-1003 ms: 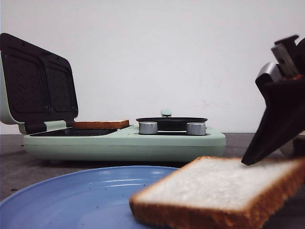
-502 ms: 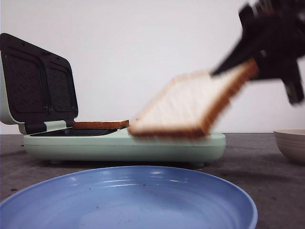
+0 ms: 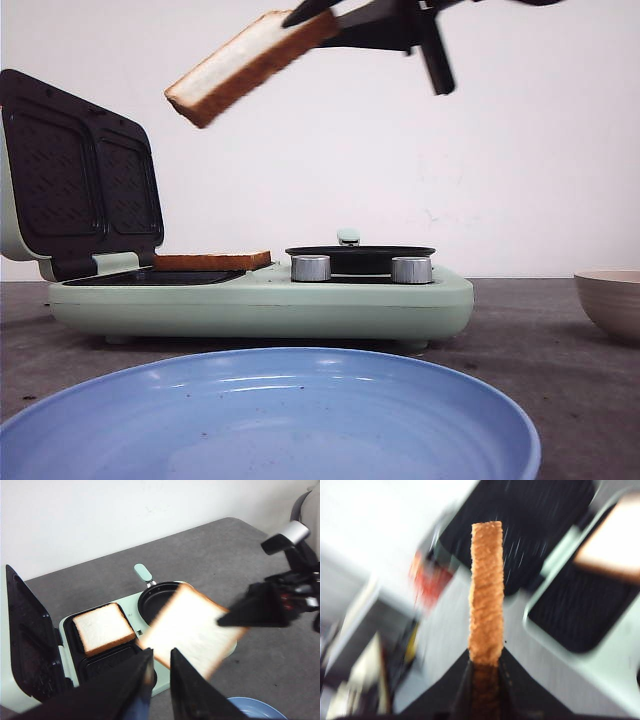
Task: Make breakfast with bread and shrimp
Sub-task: 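Carry the bread with the right gripper over the sandwich maker plate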
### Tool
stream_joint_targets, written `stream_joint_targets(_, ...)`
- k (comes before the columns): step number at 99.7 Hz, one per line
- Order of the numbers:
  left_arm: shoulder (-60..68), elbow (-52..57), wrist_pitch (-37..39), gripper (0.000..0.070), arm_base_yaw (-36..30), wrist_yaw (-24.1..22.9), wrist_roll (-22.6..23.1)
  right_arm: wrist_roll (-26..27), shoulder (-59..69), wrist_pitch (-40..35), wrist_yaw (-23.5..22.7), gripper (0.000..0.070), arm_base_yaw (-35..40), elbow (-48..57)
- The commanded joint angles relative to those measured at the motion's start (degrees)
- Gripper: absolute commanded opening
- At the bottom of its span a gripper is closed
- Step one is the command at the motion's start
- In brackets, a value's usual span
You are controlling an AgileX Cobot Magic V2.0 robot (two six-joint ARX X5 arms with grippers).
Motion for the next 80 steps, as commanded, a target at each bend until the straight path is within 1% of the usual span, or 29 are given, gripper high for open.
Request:
stream_joint_targets(1,0.26,1.36,0.46,0.0011,-0.72,0.31,0.52,8.07,2.56,4.48,3.56,0.0002,1.38,0.87)
stream_joint_targets(8,0.24,1.36,0.46,0.0011,-1.05,0.28,0.52,12.63,5.40,9.44,6.32,0.0002,2.69,0.87)
stream_joint_targets(19,0.24,1.36,0.44,0.0011,-1.51,0.31,0.50,18.36,10.19,16.35,10.25,0.0002,4.20,0.87)
stream_joint_targets(30,0.24,1.36,0.44,0.0011,-1.99,0.33,0.50,23.85,14.95,22.23,14.56,0.0002,5.73,0.92)
stream_joint_targets(41,0.24,1.36,0.44,0.0011,-2.54,0.33,0.50,28.92,19.26,26.47,17.22,0.0002,7.19,1.27)
stream_joint_targets(49,0.22,1.36,0.42,0.0011,-2.93,0.37,0.50,32.15,21.88,27.93,18.82,0.0002,8.37,2.03)
stream_joint_targets(55,0.11,1.36,0.42,0.0011,-3.26,0.59,0.52,33.57,23.12,29.14,19.93,0.0002,9.14,2.71)
stream_joint_targets(71,-0.17,1.36,0.39,0.0011,-3.87,1.03,0.50,34.07,25.42,28.72,21.84,0.0002,11.47,5.62)
stream_joint_targets(80,-0.17,1.36,0.42,0.0011,-4.26,1.03,0.52,34.82,26.01,25.75,23.02,0.0002,12.76,7.34)
